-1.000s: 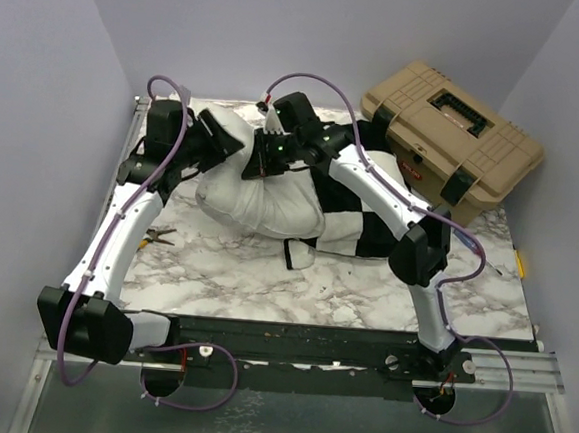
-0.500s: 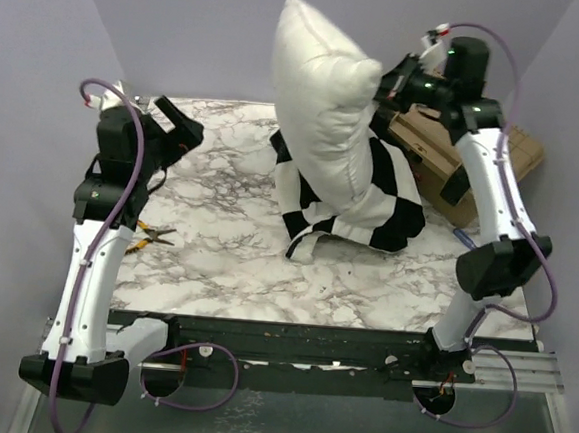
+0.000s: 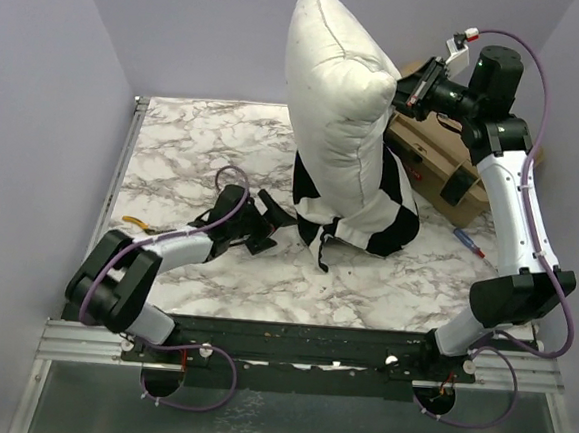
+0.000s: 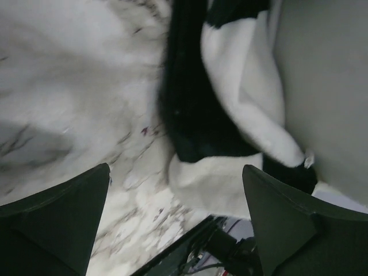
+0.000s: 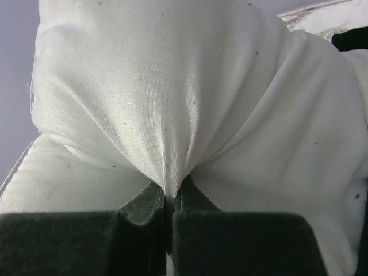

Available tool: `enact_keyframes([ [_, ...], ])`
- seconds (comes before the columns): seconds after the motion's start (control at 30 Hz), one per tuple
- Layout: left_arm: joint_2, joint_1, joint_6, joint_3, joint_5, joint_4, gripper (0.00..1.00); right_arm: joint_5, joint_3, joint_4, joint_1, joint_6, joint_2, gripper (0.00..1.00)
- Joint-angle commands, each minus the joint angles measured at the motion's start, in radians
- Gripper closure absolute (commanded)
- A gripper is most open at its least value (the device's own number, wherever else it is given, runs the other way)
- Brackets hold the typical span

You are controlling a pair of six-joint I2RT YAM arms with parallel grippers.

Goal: Put the pillow into the pillowcase
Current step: Stuff the pillow into the pillowcase.

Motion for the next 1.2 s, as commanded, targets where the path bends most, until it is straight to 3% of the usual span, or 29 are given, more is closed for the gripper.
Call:
enact_keyframes([
  [0.0,0.179,-0.051,-0.106,0.041,-0.004,0.455,0.01,0.002,0.022,0.051,-0.01,0.018,-0.004,1.0],
  [0.1,0.336,-0.063,-0.184,0.059,-0.001,0.646,0.03,0.006,0.03,0.056,-0.011,0.027,0.0,1.0],
  [0.27,0.525,-0.108,-0.222,0.137,-0.077,0.784,0.09,-0.003,0.061,0.066,-0.013,0.048,0.021,1.0],
  [0.33,0.564,-0.117,-0.226,0.158,-0.102,0.828,0.27,-0.002,0.075,0.06,-0.014,0.048,0.029,1.0],
  [0.5,0.493,-0.083,-0.174,0.147,-0.163,0.915,1.0,0.007,0.116,-0.031,-0.014,-0.013,0.056,1.0],
  [0.63,0.297,-0.024,-0.046,0.177,-0.144,0.675,1.0,-0.019,0.115,-0.086,-0.014,-0.077,0.075,1.0],
  [0.7,0.162,0.004,0.041,0.229,-0.186,0.465,1.0,-0.072,0.112,-0.068,-0.013,-0.083,0.083,1.0],
  [0.83,-0.039,0.015,0.299,0.519,-0.406,0.071,1.0,-0.191,0.128,0.047,0.004,-0.043,0.107,1.0],
  [0.9,-0.048,0.015,0.405,0.729,-0.441,-0.059,1.0,-0.224,0.136,0.134,0.017,-0.002,0.12,1.0],
  [1.03,0.025,0.006,0.546,1.077,-0.375,-0.165,1.0,-0.281,0.124,0.336,0.042,0.081,0.143,1.0],
  [1.17,0.128,-0.067,0.679,1.283,-0.349,-0.244,1.0,-0.246,0.11,0.239,0.047,-0.028,0.136,1.0],
])
